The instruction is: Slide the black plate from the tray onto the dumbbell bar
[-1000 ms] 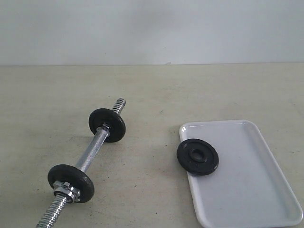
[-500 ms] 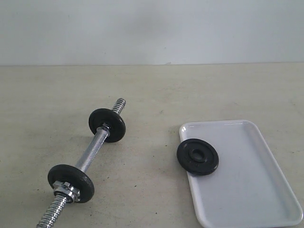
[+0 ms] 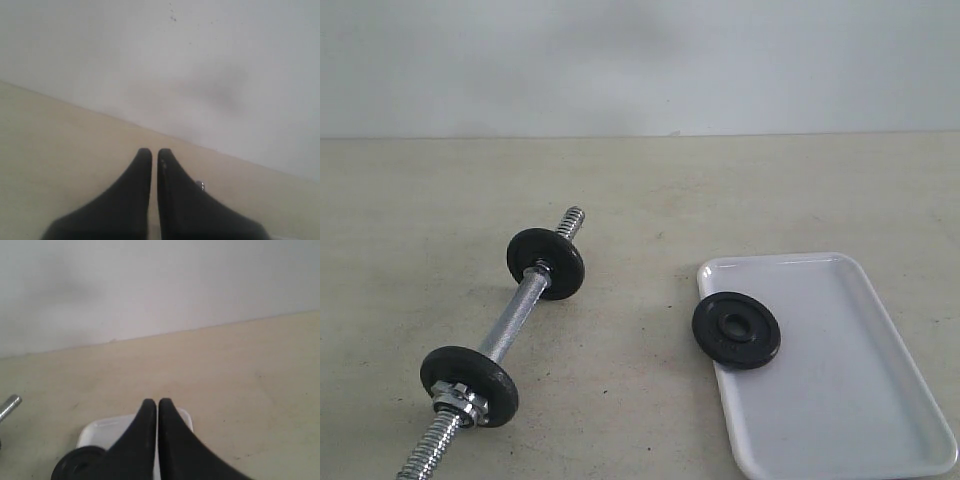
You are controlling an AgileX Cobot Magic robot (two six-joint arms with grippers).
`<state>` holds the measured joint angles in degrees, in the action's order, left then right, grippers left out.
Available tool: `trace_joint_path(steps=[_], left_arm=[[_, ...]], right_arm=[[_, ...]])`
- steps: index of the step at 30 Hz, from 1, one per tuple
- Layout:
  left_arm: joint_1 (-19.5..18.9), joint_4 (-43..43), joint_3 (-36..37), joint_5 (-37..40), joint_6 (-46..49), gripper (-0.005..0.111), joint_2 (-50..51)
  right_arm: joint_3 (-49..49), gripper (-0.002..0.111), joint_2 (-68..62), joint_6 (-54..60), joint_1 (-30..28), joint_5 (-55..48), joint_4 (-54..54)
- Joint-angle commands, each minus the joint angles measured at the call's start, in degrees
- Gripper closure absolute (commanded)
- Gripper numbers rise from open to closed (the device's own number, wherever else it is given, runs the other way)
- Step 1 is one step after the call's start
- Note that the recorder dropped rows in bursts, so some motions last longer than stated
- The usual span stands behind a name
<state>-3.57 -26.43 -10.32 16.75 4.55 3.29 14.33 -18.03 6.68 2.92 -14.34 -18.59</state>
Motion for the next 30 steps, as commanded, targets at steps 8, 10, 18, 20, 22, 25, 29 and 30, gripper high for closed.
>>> trace_joint_path(steps=[8,10,18,20,22,25,29,30], left_arm=[[0.3,-41.5,-3.0,15.3,52.8,0.102,15.8],[0.3,-42.2,-4.1,17.1,54.8,0.102,19.1],[0.3,-45.4,-8.9,28.9,63.0,0.102,31.3],[0.3,-47.3,-9.6,29.2,63.6,0.102,33.3],[0.3,-48.5,-10.1,29.2,64.0,0.102,34.9],[0.3,-51.8,-10.1,29.2,65.1,0.102,36.2],[0.3,-54.5,-10.1,29.0,68.4,0.102,36.4],[0.3,-55.0,-10.1,29.0,68.4,0.102,36.4]], right_arm=[[5.9,0.109,-10.5,11.4,9.5,-8.4,-2.8],[6.5,0.109,-11.8,12.2,11.2,-8.2,-3.0],[6.5,0.109,-12.8,12.2,13.8,-3.5,-4.0],[6.5,0.109,-12.8,12.2,13.8,-3.5,-4.8],[6.5,0.109,-12.8,12.2,13.8,-3.5,-4.9],[6.5,0.109,-12.8,12.2,13.8,-3.1,-4.9],[6.5,0.109,-12.8,11.9,13.8,-2.7,-4.9],[6.5,0.109,-12.8,11.9,13.8,-2.7,-4.9]])
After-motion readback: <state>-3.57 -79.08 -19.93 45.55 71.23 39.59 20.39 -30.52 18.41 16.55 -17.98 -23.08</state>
